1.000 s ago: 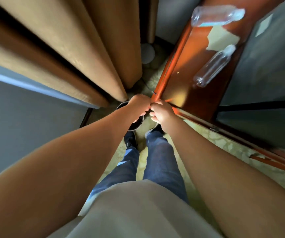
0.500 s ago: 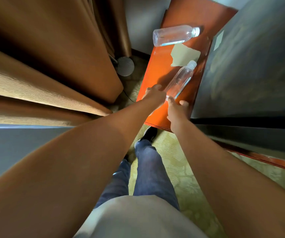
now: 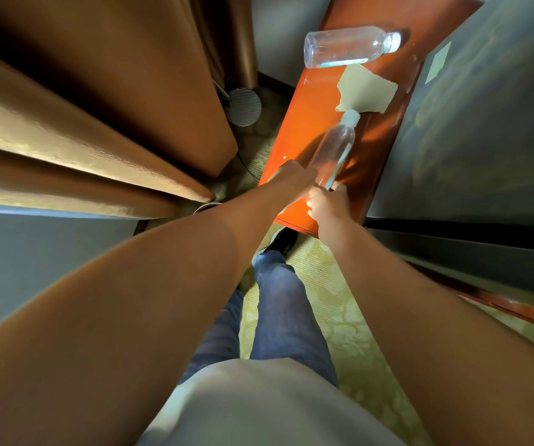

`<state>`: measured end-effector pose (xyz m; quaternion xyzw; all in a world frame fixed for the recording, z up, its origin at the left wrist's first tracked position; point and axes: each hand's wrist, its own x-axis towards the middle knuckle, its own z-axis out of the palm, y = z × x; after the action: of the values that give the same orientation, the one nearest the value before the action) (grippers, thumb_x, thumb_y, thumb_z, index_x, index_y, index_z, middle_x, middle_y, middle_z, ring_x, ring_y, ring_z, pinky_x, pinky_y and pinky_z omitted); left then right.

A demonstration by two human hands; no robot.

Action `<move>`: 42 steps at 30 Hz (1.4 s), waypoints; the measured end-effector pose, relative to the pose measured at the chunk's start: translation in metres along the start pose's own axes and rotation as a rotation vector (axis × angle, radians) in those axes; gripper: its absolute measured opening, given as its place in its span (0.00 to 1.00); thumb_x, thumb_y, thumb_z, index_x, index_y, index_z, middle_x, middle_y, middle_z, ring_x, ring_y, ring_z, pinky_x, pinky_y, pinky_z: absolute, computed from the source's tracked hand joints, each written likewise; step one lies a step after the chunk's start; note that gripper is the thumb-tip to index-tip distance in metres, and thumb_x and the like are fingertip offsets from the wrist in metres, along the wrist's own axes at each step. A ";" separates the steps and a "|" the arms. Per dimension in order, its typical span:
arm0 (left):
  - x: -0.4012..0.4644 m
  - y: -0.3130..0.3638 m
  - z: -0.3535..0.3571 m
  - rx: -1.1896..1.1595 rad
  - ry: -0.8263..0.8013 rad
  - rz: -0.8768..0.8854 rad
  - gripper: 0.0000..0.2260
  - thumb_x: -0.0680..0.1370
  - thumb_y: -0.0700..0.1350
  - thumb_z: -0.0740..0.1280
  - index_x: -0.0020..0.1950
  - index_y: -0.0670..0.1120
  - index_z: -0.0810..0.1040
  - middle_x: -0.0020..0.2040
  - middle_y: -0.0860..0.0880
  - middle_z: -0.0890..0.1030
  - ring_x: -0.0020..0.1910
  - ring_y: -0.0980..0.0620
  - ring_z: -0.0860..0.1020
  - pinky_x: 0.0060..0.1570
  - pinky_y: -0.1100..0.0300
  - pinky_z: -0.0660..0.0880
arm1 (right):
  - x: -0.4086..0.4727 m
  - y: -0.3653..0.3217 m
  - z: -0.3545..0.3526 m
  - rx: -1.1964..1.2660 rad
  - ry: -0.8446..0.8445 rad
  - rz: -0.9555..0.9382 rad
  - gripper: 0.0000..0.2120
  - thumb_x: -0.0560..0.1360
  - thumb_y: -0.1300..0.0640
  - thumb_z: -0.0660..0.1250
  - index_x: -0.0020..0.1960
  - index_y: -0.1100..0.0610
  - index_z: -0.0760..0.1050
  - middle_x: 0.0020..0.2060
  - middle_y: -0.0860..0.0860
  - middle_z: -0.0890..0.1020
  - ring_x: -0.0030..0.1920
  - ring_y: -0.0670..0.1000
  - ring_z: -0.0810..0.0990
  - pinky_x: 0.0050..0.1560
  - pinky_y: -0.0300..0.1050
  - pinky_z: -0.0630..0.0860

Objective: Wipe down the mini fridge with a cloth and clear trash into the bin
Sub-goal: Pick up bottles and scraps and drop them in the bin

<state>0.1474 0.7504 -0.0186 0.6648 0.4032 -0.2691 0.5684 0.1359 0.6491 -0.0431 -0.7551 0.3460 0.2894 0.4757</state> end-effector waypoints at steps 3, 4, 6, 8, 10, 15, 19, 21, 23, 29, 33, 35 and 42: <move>-0.013 -0.019 -0.021 0.252 -0.100 0.057 0.19 0.74 0.61 0.64 0.47 0.46 0.78 0.40 0.47 0.79 0.38 0.49 0.77 0.40 0.57 0.74 | -0.018 0.016 0.018 0.079 -0.097 0.047 0.31 0.70 0.55 0.76 0.69 0.56 0.68 0.57 0.59 0.79 0.54 0.56 0.79 0.56 0.49 0.76; -0.015 -0.026 -0.029 0.280 -0.104 0.064 0.19 0.74 0.63 0.65 0.46 0.47 0.77 0.39 0.47 0.78 0.36 0.50 0.77 0.38 0.57 0.73 | -0.023 0.020 0.026 0.067 -0.124 0.031 0.31 0.67 0.55 0.78 0.65 0.55 0.68 0.51 0.57 0.78 0.49 0.55 0.76 0.50 0.48 0.73; -0.021 -0.045 -0.049 0.256 -0.092 0.067 0.21 0.74 0.64 0.66 0.48 0.46 0.78 0.36 0.49 0.77 0.33 0.52 0.76 0.36 0.59 0.71 | -0.031 0.030 0.044 0.025 -0.183 -0.007 0.28 0.65 0.55 0.78 0.60 0.56 0.69 0.47 0.56 0.74 0.46 0.55 0.73 0.47 0.50 0.71; -0.025 -0.065 -0.072 0.226 -0.060 0.045 0.22 0.74 0.65 0.66 0.53 0.47 0.78 0.37 0.50 0.78 0.36 0.52 0.78 0.38 0.58 0.75 | -0.043 0.038 0.063 -0.023 -0.207 -0.053 0.28 0.66 0.55 0.79 0.60 0.57 0.70 0.48 0.57 0.76 0.46 0.55 0.75 0.47 0.51 0.72; -0.027 -0.086 -0.093 0.155 -0.032 0.017 0.22 0.75 0.63 0.67 0.56 0.45 0.77 0.44 0.48 0.81 0.42 0.48 0.80 0.48 0.52 0.80 | -0.056 0.045 0.083 -0.044 -0.248 -0.097 0.26 0.67 0.55 0.77 0.60 0.55 0.70 0.46 0.53 0.78 0.43 0.54 0.77 0.44 0.46 0.74; -0.037 -0.138 -0.131 0.068 0.042 -0.119 0.18 0.79 0.54 0.64 0.61 0.43 0.78 0.51 0.40 0.82 0.47 0.42 0.82 0.53 0.46 0.81 | -0.084 0.077 0.130 -0.100 -0.372 -0.114 0.22 0.71 0.57 0.74 0.63 0.55 0.74 0.53 0.56 0.83 0.45 0.52 0.82 0.35 0.39 0.75; -0.033 -0.189 -0.139 0.072 0.117 -0.314 0.22 0.76 0.63 0.62 0.51 0.46 0.81 0.45 0.47 0.85 0.46 0.48 0.83 0.53 0.50 0.81 | -0.091 0.117 0.156 -0.213 -0.410 -0.034 0.26 0.72 0.50 0.72 0.67 0.55 0.71 0.52 0.55 0.83 0.41 0.50 0.80 0.33 0.38 0.74; -0.028 -0.216 -0.138 0.036 0.113 -0.376 0.21 0.78 0.61 0.62 0.53 0.45 0.80 0.48 0.46 0.85 0.49 0.48 0.83 0.55 0.50 0.80 | -0.090 0.137 0.164 -0.278 -0.409 0.012 0.28 0.72 0.45 0.71 0.66 0.57 0.71 0.50 0.55 0.82 0.42 0.53 0.78 0.38 0.45 0.73; -0.025 -0.243 -0.135 0.018 0.068 -0.361 0.19 0.81 0.56 0.60 0.58 0.43 0.80 0.50 0.46 0.83 0.49 0.47 0.82 0.56 0.49 0.80 | -0.084 0.160 0.169 -0.325 -0.412 0.058 0.29 0.72 0.43 0.71 0.65 0.60 0.72 0.45 0.55 0.78 0.40 0.54 0.75 0.35 0.45 0.69; -0.015 -0.306 -0.114 -0.021 -0.036 -0.336 0.18 0.83 0.49 0.59 0.66 0.40 0.76 0.51 0.46 0.76 0.48 0.47 0.76 0.57 0.46 0.79 | -0.059 0.216 0.173 -0.475 -0.417 0.216 0.22 0.76 0.42 0.70 0.59 0.58 0.75 0.43 0.54 0.80 0.36 0.52 0.78 0.32 0.43 0.71; -0.007 -0.325 -0.107 -0.058 -0.032 -0.352 0.18 0.82 0.49 0.60 0.66 0.40 0.77 0.51 0.46 0.77 0.48 0.47 0.77 0.56 0.47 0.80 | -0.046 0.234 0.179 -0.492 -0.407 0.261 0.18 0.76 0.43 0.71 0.53 0.57 0.75 0.40 0.54 0.82 0.37 0.51 0.80 0.38 0.44 0.75; -0.001 -0.328 -0.107 -0.069 -0.028 -0.357 0.16 0.82 0.48 0.59 0.64 0.41 0.78 0.49 0.46 0.77 0.47 0.46 0.77 0.55 0.48 0.80 | -0.041 0.237 0.185 -0.478 -0.426 0.258 0.16 0.75 0.45 0.70 0.51 0.56 0.75 0.38 0.53 0.80 0.33 0.50 0.76 0.35 0.44 0.72; 0.019 -0.322 -0.123 0.262 0.023 -0.178 0.17 0.82 0.45 0.59 0.68 0.42 0.75 0.53 0.47 0.76 0.51 0.48 0.75 0.61 0.48 0.76 | -0.048 0.223 0.209 -0.511 -0.471 0.116 0.09 0.71 0.45 0.62 0.42 0.50 0.73 0.37 0.51 0.77 0.44 0.57 0.80 0.53 0.55 0.79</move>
<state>-0.1260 0.8839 -0.1819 0.6979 0.4284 -0.3610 0.4462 -0.0933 0.7843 -0.2015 -0.7414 0.1858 0.5594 0.3209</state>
